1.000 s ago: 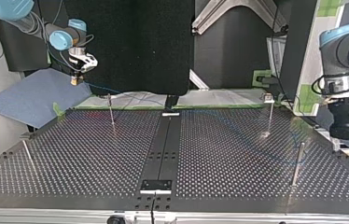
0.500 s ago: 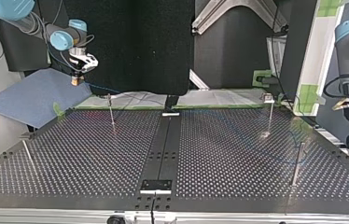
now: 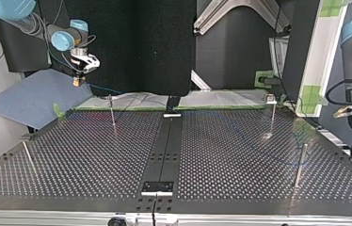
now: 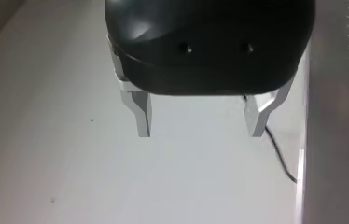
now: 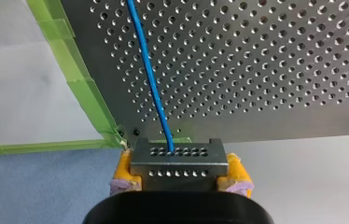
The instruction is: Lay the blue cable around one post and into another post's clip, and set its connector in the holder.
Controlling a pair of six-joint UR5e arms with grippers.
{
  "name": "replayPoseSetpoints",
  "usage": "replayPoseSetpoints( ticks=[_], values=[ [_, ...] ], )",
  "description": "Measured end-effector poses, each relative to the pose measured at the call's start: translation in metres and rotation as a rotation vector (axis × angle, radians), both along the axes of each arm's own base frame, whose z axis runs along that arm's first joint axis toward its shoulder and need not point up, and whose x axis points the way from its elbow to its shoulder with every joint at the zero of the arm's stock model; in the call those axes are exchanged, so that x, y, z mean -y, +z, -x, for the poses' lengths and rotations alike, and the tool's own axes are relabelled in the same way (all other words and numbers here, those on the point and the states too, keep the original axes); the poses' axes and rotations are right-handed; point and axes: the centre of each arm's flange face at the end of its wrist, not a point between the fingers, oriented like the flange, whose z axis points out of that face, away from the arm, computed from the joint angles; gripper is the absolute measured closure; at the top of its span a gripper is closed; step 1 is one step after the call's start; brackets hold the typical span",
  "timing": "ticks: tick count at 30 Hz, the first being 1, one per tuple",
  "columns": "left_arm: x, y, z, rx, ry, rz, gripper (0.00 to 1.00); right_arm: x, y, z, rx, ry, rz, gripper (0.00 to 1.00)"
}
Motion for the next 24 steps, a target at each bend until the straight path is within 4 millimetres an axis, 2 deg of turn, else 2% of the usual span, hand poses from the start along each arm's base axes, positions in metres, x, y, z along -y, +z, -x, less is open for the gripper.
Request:
replayPoseSetpoints(
  ticks=[13,24],
  values=[
    [0.019,-0.043,0.0,-0.185,0.0,-0.039,0.0,-0.001,0.0,-0.004,-0.001,0.007,0.0,1.0],
    [0.035,-0.059,0.008,-0.301,-0.03,-0.027,0.0,-0.002,0.0,-0.005,-0.001,0.009,0.0,1.0]
  ],
)
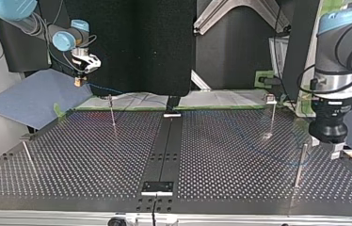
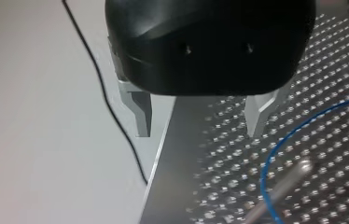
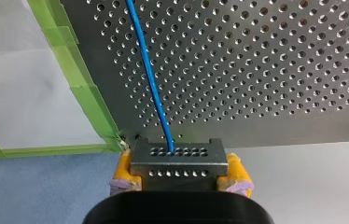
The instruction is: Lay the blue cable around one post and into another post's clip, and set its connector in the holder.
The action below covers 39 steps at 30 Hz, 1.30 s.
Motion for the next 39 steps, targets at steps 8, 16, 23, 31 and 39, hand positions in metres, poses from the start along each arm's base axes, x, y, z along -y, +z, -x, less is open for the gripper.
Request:
replayPoseSetpoints(
  ticks=[8,16,23,31,39],
  values=[
    [0.003,-0.008,0.006,-0.072,-0.005,0.012,0.0,-0.001,0.0,-0.001,0.0,0.003,-0.001,1.0],
    [0.006,-0.014,0.014,-0.142,-0.009,0.023,0.0,-0.001,0.0,-0.002,0.0,0.004,-0.004,1.0],
    [0.009,-0.019,0.022,-0.206,-0.003,0.03,0.0,-0.002,-0.001,-0.003,-0.001,0.006,-0.01,1.0],
    [0.01,-0.023,0.032,-0.274,0.022,0.032,0.0,-0.003,-0.001,-0.006,-0.001,0.011,-0.012,1.0],
    [0.007,-0.027,0.042,-0.344,0.076,0.011,0.0,-0.004,-0.001,-0.008,-0.002,0.014,-0.013,1.0]
  ],
)
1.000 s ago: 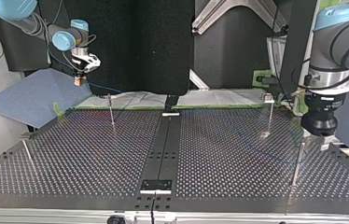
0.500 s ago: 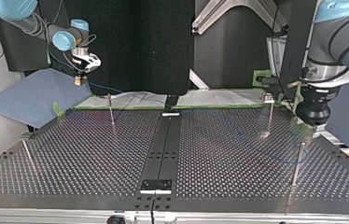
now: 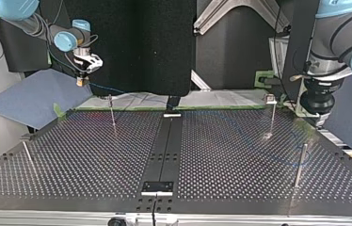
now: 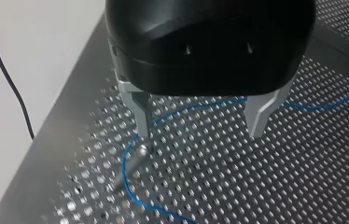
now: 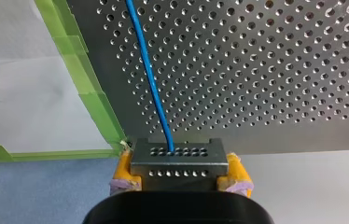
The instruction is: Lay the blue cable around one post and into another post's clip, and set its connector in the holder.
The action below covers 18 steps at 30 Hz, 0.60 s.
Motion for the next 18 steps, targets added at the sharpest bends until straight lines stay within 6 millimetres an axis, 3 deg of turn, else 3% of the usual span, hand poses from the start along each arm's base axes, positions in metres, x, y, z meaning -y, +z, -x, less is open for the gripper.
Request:
replayPoseSetpoints(
  ticks=[18],
  values=[
    [-0.0007,-0.0019,0.0062,-0.043,0.02,-0.011,0.0,-0.0014,-0.0001,-0.0039,-0.001,0.007,-0.001,1.0]
  ],
)
